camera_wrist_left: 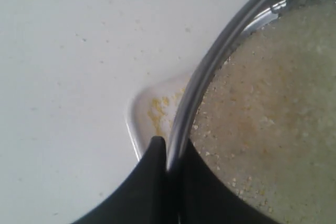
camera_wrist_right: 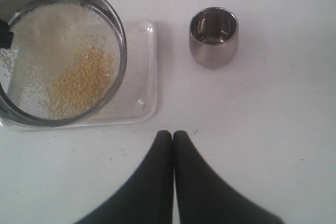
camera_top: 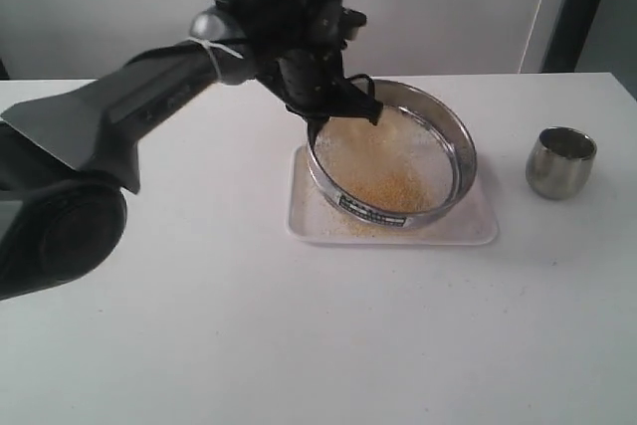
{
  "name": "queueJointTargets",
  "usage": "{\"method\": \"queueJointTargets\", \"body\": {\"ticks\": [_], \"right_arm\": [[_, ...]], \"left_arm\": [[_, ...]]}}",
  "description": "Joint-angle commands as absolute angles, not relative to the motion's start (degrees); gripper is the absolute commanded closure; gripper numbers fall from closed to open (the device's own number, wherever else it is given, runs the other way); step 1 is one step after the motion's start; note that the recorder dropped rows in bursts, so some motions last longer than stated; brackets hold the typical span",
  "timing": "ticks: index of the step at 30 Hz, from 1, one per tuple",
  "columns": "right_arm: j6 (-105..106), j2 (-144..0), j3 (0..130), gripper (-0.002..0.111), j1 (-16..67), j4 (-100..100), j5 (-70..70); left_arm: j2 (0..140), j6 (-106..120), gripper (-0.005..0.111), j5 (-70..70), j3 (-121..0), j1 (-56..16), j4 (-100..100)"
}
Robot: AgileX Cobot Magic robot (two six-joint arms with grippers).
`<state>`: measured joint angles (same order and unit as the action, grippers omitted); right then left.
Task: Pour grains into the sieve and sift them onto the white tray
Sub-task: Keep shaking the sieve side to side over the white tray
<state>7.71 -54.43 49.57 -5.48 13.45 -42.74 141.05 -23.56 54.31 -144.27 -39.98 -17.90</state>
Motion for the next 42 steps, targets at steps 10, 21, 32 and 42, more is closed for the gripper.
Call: {"method": "queueJointTargets", "body": {"ticks": [10,21,32,42], "right_arm": [[7.7,-54.1,49.6,0.108,-5.7,13.4,-42.2],[7.7,-54.1,49.6,0.108,-5.7,13.4,-42.2],[7.7,-54.1,49.6,0.108,-5.7,13.5,-42.0],[7.7,-54.1,49.6,0.108,-5.7,13.4,-42.1]], "left_arm": [[139.5,-27.5,0.107,55.0,-144.8,-39.8,-21.5],[139.5,-25.7,0.107,53.8,-145.9,-39.3,-22.7],[140.8,-24.5,0.107,52.9,-147.6,-41.6,-20.3],[142.4,-18.9,0.107,51.8,-148.6,-39.2,-2.6]]}}
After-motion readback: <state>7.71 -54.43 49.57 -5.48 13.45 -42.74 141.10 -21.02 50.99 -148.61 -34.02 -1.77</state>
